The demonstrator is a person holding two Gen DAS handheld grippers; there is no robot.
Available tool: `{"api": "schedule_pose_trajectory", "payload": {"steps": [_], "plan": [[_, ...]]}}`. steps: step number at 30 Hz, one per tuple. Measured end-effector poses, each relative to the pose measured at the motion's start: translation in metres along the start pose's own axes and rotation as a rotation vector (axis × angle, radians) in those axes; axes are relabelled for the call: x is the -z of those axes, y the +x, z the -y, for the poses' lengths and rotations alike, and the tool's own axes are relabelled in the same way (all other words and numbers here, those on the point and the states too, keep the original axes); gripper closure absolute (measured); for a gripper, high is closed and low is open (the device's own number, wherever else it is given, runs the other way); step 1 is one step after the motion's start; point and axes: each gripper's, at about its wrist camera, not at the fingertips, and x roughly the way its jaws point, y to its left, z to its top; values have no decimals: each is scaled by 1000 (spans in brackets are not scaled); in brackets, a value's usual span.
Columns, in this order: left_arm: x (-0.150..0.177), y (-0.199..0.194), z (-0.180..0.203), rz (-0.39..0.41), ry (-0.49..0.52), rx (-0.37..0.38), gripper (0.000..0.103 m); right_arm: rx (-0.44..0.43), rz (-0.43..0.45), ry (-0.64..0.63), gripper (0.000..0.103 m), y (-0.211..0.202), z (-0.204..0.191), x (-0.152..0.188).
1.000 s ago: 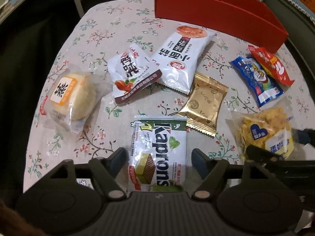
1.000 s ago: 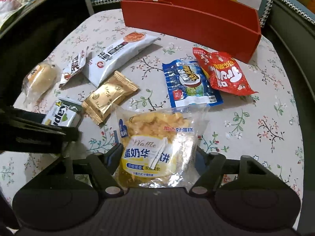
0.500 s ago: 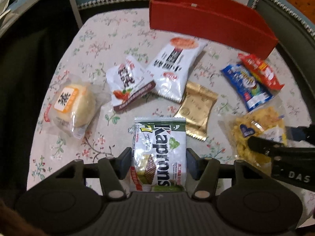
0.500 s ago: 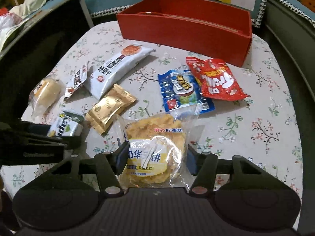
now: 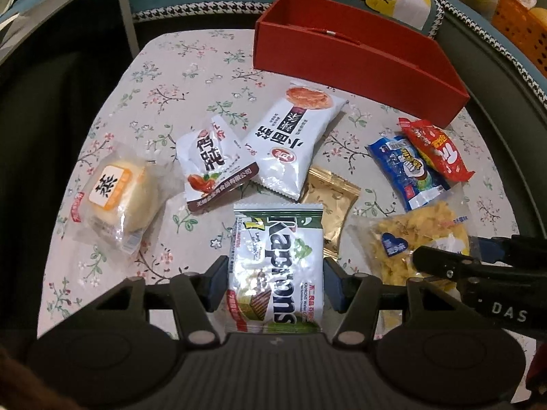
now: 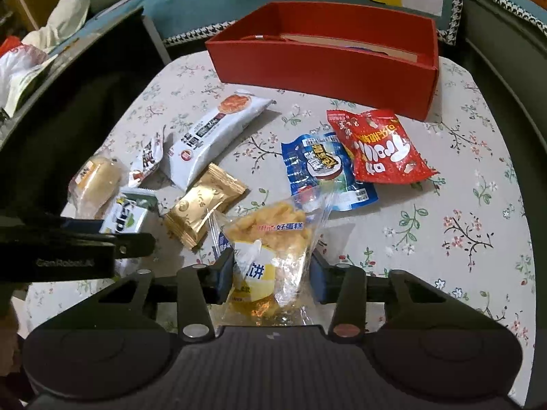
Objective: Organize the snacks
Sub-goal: 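Grasp the Kaprons pack with the left tool while the right tool grasps the waffle bag, then carry the Kaprons pack and waffle bag with both tools over the red box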
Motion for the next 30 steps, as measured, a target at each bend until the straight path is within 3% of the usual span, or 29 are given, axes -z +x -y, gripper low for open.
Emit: {"api": "schedule_pose_trajectory", "payload": {"steps": [8, 30], "plan": [[-4, -3, 2, 5, -4, 29, 17, -64, 50, 45, 54, -20, 4, -11], [-47, -16, 29, 103, 49, 20, 17, -45, 119, 63, 54, -31, 11, -36]]}}
